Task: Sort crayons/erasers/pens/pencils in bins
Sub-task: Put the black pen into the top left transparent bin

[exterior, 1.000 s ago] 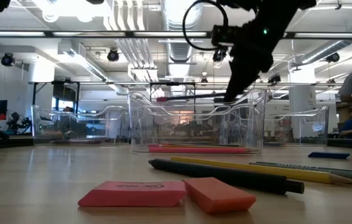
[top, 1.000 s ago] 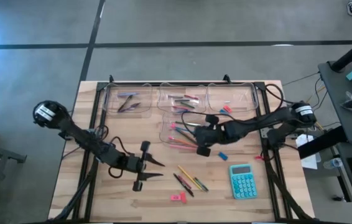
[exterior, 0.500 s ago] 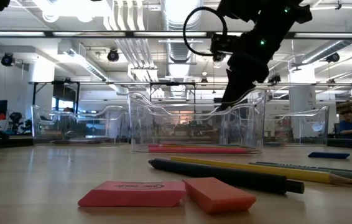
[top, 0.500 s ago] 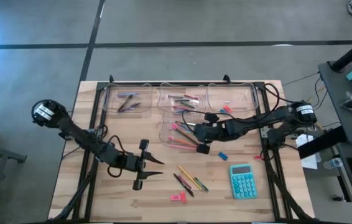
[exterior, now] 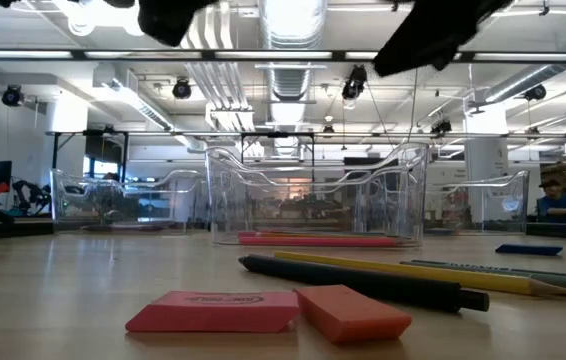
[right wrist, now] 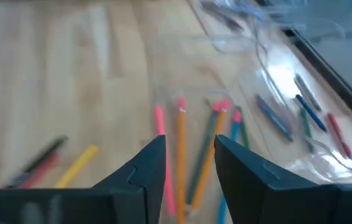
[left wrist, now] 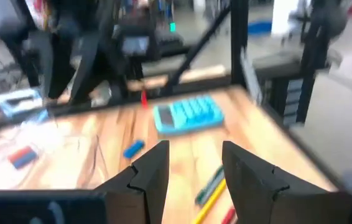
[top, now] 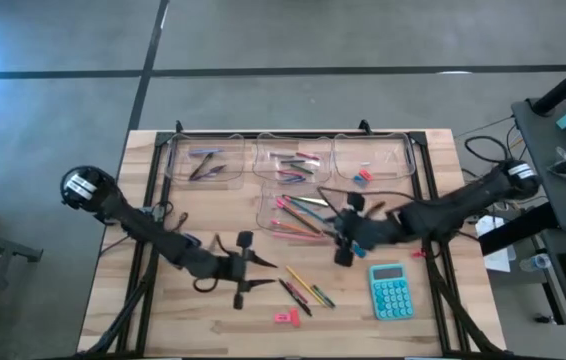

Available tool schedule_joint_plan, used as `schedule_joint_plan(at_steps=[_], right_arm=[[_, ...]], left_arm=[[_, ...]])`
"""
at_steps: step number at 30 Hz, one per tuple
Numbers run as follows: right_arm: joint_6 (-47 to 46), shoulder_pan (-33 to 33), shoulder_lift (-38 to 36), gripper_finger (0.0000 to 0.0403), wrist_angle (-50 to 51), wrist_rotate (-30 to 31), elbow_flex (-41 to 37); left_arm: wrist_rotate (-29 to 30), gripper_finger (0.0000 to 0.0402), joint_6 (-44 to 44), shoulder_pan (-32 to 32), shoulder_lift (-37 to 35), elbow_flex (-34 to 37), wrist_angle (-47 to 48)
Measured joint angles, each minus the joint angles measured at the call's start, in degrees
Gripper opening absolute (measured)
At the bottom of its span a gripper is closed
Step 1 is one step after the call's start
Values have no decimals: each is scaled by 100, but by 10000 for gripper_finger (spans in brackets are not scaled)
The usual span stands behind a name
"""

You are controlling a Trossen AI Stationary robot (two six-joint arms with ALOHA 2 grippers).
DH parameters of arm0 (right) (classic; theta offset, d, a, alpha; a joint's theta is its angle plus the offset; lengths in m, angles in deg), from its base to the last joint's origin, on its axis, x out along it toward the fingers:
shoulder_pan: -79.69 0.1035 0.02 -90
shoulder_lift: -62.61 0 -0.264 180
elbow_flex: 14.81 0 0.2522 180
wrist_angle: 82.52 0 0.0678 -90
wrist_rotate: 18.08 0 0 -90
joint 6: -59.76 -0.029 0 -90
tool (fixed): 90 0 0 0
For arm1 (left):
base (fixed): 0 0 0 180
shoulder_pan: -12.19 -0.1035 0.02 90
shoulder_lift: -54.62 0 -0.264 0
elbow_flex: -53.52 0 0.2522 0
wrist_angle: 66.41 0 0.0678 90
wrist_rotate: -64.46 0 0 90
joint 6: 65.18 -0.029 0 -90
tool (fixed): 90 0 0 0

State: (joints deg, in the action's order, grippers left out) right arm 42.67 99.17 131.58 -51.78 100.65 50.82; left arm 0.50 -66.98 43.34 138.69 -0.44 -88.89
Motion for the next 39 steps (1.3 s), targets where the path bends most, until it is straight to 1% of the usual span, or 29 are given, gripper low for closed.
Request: schedule_joint_plan(at_steps=[4,7,9,13,16,18,22,25,32,39], right_arm=[[-119,745,-234,123,-774,408,-518],[-292,1227,-295,123,-1108,766,-717],[-417,1537,-251,123,-1182,1046,-740],[-541,2067,-81,123,-1264,1657,-738],[-562,2307,24,123,-1328,1790,-738],[-564,2393,90,123,-1392,1798,-736],[-558,2504,199,123,-1527,1798,-736],[-555,2554,271,123,-1514,1788,-736],[-550,2565,465,123,-1560,1789,-738],[-546,2567,616,123,-1601,1781,-738]], left_arm=[[-43,134,2,-77,525,-396,551],[-323,134,109,-190,879,-616,934],[-634,134,333,-289,1098,-697,1073],[-1448,134,749,-556,1577,-857,1221],[-2054,134,981,-732,1898,-1070,1419],[-2207,134,999,-799,2043,-1251,1688],[-2268,134,842,-833,2229,-1566,2602],[-2278,134,746,-841,2273,-1634,2897],[-2212,134,697,-883,2273,-1548,2958],[-2140,134,717,-942,2575,-1633,2856]])
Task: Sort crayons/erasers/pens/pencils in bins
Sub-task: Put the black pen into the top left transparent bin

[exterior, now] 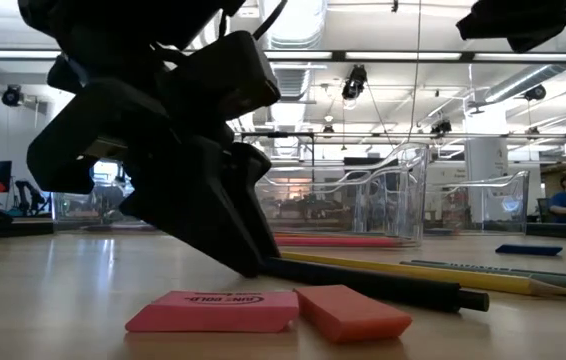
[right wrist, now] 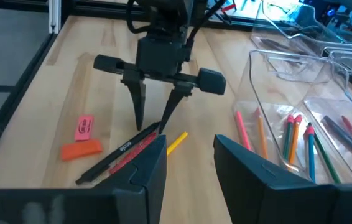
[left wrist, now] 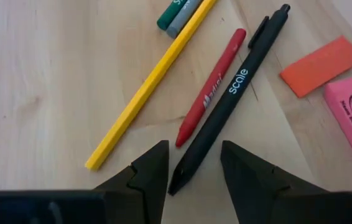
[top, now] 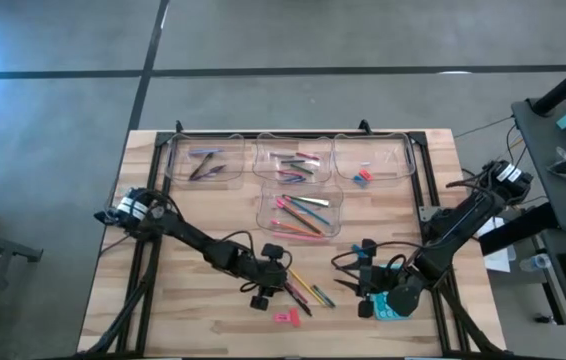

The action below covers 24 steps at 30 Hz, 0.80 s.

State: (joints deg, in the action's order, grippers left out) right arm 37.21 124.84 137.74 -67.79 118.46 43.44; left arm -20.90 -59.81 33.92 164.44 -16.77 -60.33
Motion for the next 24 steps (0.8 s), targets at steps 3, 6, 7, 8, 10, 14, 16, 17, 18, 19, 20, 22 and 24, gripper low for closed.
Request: schedule_joint_plan(at_steps=[3,6,7,8,10,14,16,17,18,19,20,22,24], right_arm=[[0,0,-45,123,-3,1,0],[-2,10,-86,123,-13,7,0],[0,13,-87,123,-6,4,0],[0,13,-87,123,-2,2,0],[0,13,-81,123,-2,3,0],[-20,13,-81,123,-8,-4,0],[-20,13,-81,123,-13,-7,0],[-20,13,-81,123,-15,-7,0],[-20,13,-81,123,-17,-9,0],[-20,13,-81,123,-17,-9,0],[-17,13,-81,123,-17,-11,0],[-14,13,-81,123,-17,-18,0],[-6,13,-81,123,-17,-20,0]], left_arm=[[-15,134,21,0,137,-39,7],[-56,134,24,0,229,-37,13],[-66,133,11,0,253,-33,15],[-94,130,-17,9,262,-33,32],[-181,119,-147,19,269,-33,99],[-313,83,-184,34,262,-34,214],[-423,64,-186,31,258,-35,259],[-453,56,-186,31,258,-33,271],[-503,49,-186,31,258,-33,280],[-551,42,-186,29,260,-31,288],[-575,35,-186,28,260,-27,294],[-646,25,-186,27,257,-22,302],[-703,19,-184,26,234,-19,308]])
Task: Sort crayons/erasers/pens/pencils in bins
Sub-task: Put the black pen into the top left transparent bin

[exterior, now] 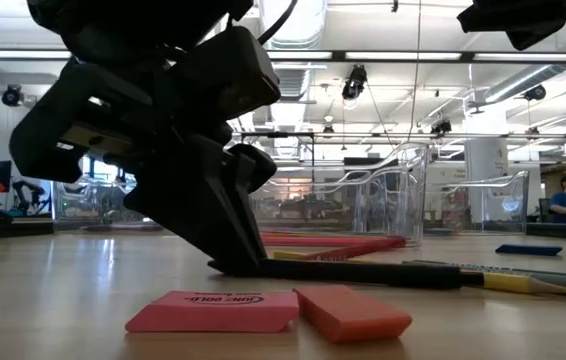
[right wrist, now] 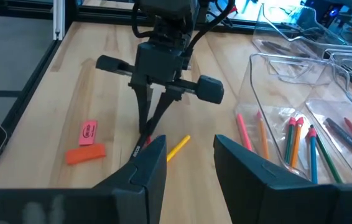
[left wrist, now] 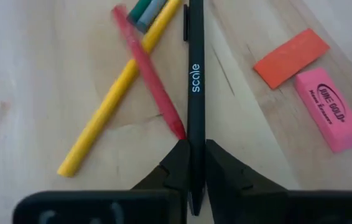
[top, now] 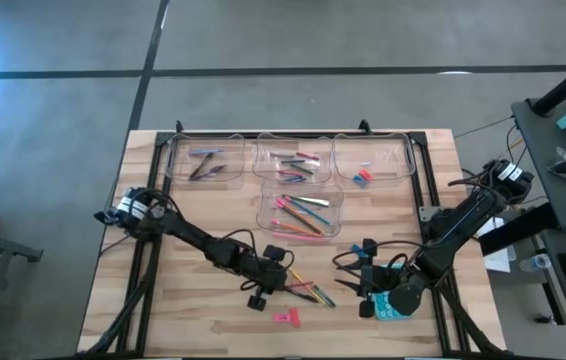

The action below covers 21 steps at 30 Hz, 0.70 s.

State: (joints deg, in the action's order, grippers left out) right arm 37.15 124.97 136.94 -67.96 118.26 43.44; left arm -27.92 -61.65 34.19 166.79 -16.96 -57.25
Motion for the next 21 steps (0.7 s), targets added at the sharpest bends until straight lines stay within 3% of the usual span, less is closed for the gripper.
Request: schedule_joint_plan(at_steps=[14,21], right_arm=[[13,0,0,123,18,0,-4],[28,0,-2,123,61,0,-7]], left_arm=[[-361,12,-217,72,-421,-166,313],[-48,12,-262,70,-923,-260,334]])
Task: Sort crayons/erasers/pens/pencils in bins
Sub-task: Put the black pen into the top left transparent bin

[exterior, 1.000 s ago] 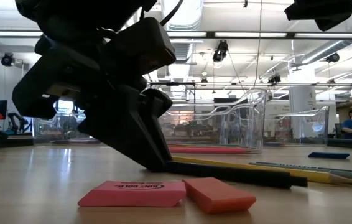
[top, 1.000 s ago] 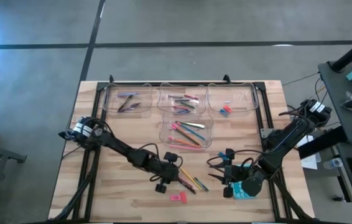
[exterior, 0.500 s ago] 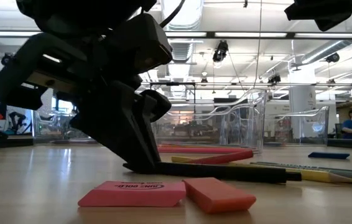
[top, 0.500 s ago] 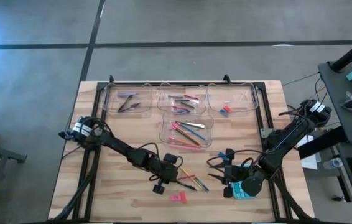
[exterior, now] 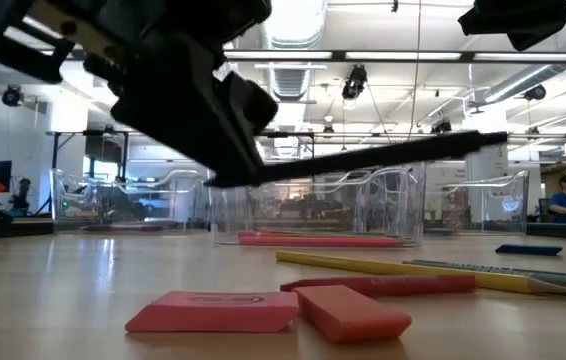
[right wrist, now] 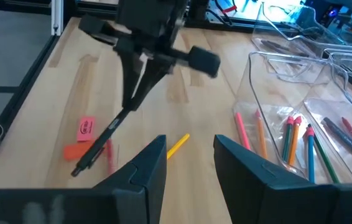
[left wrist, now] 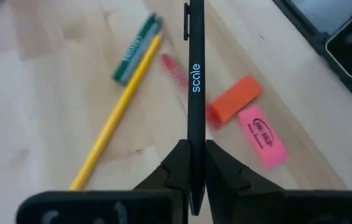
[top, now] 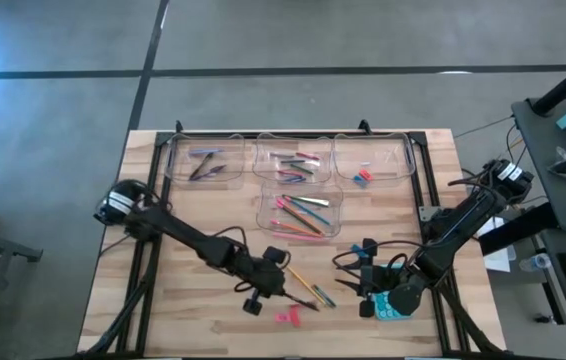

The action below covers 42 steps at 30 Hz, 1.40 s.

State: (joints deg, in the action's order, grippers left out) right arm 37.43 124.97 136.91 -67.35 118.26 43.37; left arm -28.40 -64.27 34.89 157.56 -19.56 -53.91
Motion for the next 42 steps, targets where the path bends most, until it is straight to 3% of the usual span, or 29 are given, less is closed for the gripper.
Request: schedule_joint_plan(at_steps=[5,10,17,23,26,32,37,42], right_arm=[[-2,0,0,123,3,0,0],[0,11,0,123,4,0,0],[2,13,0,123,-2,0,0],[28,13,0,123,-21,0,0],[31,13,0,123,-20,0,0],[44,13,0,123,-22,0,0],[39,13,0,123,-46,2,0],[36,13,0,123,-56,2,0]], left_arm=[[412,12,-31,13,-579,-1,436],[1245,12,-24,15,-1497,21,1520],[2946,12,52,-181,-3172,89,3637],[4248,11,1061,-884,-4426,220,5908],[4355,11,1560,-1378,-4898,412,6551],[4326,11,1683,-2281,-5367,1137,6621],[4308,11,1664,-3084,-5248,1556,6465],[4291,11,1392,-3865,-4812,1492,6317]])
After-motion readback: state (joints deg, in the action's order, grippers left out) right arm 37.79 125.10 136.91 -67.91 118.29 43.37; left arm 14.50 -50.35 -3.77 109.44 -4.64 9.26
